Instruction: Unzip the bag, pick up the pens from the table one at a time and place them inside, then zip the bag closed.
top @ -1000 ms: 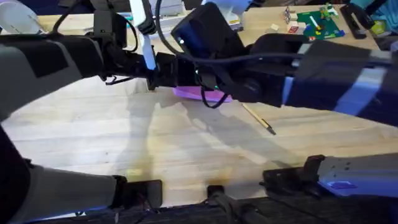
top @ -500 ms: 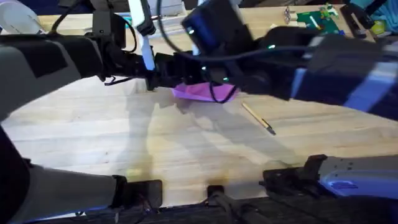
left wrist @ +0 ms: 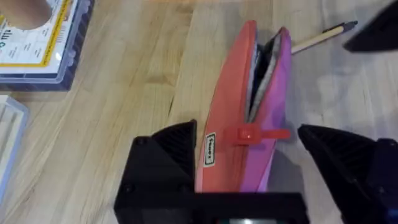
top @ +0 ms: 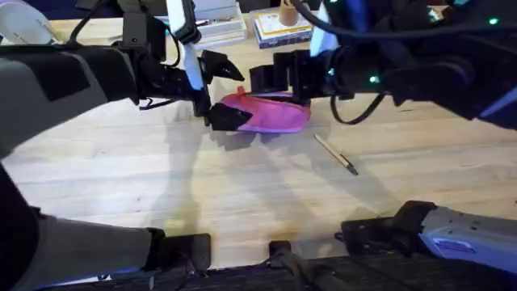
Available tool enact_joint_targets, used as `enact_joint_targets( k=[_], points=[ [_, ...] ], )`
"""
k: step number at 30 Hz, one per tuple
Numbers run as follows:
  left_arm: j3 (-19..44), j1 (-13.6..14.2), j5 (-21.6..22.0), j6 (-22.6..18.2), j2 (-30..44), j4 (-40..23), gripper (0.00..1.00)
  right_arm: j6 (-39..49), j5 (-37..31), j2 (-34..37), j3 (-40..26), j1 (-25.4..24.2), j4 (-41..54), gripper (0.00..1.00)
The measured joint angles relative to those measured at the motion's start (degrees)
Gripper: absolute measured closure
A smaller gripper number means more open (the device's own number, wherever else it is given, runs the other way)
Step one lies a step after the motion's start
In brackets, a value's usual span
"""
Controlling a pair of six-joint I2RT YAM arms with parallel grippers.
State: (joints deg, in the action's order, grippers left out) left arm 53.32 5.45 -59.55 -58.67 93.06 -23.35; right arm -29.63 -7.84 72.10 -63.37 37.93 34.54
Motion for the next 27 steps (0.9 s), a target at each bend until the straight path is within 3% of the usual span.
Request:
enact_joint_targets(
  k=[12, 14, 15, 22, 23, 27],
  points=[
    [0.0, -1.2, -0.7, 0.0, -0.1, 0.0, 0.007, 18.6, 6.7, -0.2, -0.3, -3.0, 0.9, 0.005],
    [0.0, -2.6, -0.7, 0.0, -0.7, -0.5, 0.007, 21.9, 7.9, -0.2, -0.3, -4.2, 0.9, 0.004],
    [0.0, -5.2, -0.7, 0.0, -2.9, -1.0, 0.007, 27.6, 8.8, -0.2, -0.3, -6.1, -1.0, 0.004],
    [0.0, -11.6, -0.8, 0.0, -7.4, -2.6, 0.007, 48.3, 9.2, -0.2, -0.3, -8.3, -9.7, 0.004],
    [0.0, -14.3, -0.8, 0.0, -7.4, -3.7, 0.007, 61.4, 9.6, -0.2, -0.5, -8.4, -10.3, 0.003],
    [0.0, -15.1, -0.8, 0.0, -7.4, -3.7, 0.007, 67.2, 9.9, -0.2, -0.5, -8.4, -10.0, 0.004]
  ],
)
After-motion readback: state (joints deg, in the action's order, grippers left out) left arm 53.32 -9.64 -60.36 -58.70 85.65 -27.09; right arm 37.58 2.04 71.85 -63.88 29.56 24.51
